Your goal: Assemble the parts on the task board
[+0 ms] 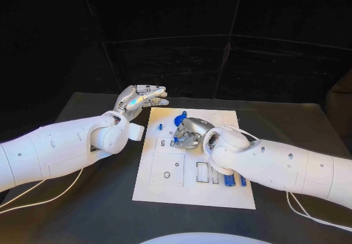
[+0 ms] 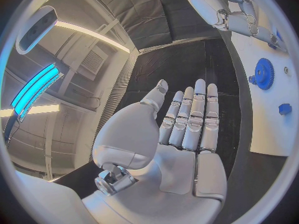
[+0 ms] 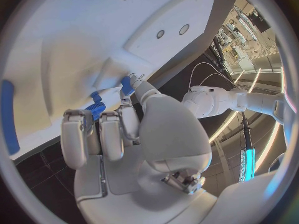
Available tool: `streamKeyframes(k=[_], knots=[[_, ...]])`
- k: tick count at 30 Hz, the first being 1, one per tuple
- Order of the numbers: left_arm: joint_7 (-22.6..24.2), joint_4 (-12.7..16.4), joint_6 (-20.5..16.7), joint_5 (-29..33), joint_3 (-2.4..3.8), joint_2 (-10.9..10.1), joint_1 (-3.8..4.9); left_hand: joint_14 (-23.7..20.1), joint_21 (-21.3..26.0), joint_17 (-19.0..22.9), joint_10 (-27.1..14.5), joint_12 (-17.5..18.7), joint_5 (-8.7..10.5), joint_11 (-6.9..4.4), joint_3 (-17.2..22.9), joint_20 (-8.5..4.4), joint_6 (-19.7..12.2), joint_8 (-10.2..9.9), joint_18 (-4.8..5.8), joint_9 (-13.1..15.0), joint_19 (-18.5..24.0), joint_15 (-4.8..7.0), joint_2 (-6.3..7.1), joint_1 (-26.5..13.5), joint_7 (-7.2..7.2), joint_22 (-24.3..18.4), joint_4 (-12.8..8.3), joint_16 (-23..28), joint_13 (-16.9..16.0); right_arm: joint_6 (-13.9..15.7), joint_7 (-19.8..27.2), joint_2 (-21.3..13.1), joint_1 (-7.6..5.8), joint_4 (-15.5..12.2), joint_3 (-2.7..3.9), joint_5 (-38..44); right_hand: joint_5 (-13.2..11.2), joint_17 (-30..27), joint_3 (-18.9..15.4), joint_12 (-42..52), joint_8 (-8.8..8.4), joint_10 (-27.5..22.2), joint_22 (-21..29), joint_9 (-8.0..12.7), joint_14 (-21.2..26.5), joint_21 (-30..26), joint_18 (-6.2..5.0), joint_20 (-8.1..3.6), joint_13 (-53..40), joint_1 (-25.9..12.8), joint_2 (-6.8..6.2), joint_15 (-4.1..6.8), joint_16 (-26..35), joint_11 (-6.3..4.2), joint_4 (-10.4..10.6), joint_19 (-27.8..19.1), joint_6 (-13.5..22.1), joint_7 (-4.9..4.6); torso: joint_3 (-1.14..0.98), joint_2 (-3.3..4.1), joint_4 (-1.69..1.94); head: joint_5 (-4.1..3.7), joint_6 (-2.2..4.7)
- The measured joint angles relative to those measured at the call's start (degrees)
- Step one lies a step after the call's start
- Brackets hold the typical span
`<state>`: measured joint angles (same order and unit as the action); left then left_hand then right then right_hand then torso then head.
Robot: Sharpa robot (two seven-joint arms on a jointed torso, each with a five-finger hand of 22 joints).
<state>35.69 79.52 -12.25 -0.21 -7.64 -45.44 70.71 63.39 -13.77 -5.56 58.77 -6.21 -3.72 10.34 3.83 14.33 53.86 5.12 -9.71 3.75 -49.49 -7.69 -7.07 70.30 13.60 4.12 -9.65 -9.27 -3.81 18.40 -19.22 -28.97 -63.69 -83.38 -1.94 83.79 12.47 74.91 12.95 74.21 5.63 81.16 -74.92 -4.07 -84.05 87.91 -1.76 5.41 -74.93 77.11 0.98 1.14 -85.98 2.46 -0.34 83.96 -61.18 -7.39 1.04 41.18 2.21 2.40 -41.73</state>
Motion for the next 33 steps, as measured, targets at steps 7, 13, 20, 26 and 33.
streamKeyframes(k=[7,13,20,26,33], knots=[[0.00,-0.09,0.22,0.01,0.00,0.12,0.00,0.00,0.00,0.00,0.00,0.00,0.00,0.00,0.00,0.00,0.00,0.00,0.00,0.00,0.00,0.00,0.00,0.00,0.00,0.01,0.00,0.00,0.00,-0.56,0.02,0.20,0.07,0.17,0.10,1.07,0.00,0.00,0.15,0.00,-0.11,0.00,0.00,0.01,0.00,0.00,0.00,0.00,0.00,-0.31,-0.31,0.00,0.00,0.00,-0.10,0.00,0.01,0.01,-0.07,-0.01,-0.13,0.02,-0.17],[-0.02,-0.20,0.62,0.03,0.00,0.24,0.00,0.00,0.00,0.00,0.00,0.00,0.00,0.00,0.00,0.00,0.00,0.00,0.00,0.00,0.00,0.00,0.00,0.00,0.00,0.01,0.00,0.00,0.00,-1.33,0.15,0.18,0.06,0.17,0.19,1.97,0.00,0.00,0.32,0.00,-0.21,0.00,0.01,0.01,0.00,0.00,0.00,0.00,0.00,-0.38,-0.38,0.00,0.00,0.00,-0.26,0.00,0.04,0.04,-0.07,-0.01,-0.12,-0.07,-0.26],[-0.05,-0.42,1.02,0.04,0.00,0.37,-0.01,0.00,0.00,0.00,0.00,0.00,0.00,0.00,0.00,0.00,-0.01,0.00,0.00,0.00,0.00,0.00,0.00,0.00,0.00,0.01,0.00,0.00,0.00,-2.34,0.32,0.00,0.01,0.06,0.26,3.30,0.00,0.00,0.37,0.01,-0.55,0.00,0.00,0.03,0.00,0.00,0.00,0.00,-0.01,-0.37,-0.39,0.00,0.00,0.00,-0.32,0.00,0.10,0.10,-0.01,-0.01,-0.03,-0.15,-0.38],[-0.08,-0.62,1.29,0.04,0.00,0.55,-0.02,0.00,0.00,0.00,0.00,0.00,0.00,0.00,0.00,0.00,-0.01,0.00,0.00,0.00,0.00,0.00,-0.18,-0.18,-0.01,0.00,0.00,0.00,0.00,-3.16,0.30,-0.12,-0.06,-0.05,0.31,4.54,0.00,0.00,0.37,0.01,-0.50,0.00,0.01,0.08,0.00,0.00,0.00,0.00,0.00,-0.74,-0.76,0.00,0.00,0.00,-0.32,0.00,0.20,0.19,0.00,0.00,0.02,-0.11,-0.59],[-0.10,-0.74,1.49,0.05,0.00,0.57,-0.02,0.00,0.00,0.00,0.00,0.00,0.00,0.00,0.00,0.00,-0.01,0.00,0.00,0.00,0.00,0.00,-0.26,-0.26,-0.01,-0.03,0.00,0.00,0.00,-3.77,-0.02,-0.35,-0.06,-0.39,0.33,5.71,0.00,0.00,0.36,0.01,-0.48,0.00,0.01,0.10,0.00,0.00,0.00,0.00,-0.01,-0.98,-1.00,0.00,0.28,0.00,-0.32,0.00,0.26,0.24,0.01,0.01,0.01,-0.05,-0.67]])
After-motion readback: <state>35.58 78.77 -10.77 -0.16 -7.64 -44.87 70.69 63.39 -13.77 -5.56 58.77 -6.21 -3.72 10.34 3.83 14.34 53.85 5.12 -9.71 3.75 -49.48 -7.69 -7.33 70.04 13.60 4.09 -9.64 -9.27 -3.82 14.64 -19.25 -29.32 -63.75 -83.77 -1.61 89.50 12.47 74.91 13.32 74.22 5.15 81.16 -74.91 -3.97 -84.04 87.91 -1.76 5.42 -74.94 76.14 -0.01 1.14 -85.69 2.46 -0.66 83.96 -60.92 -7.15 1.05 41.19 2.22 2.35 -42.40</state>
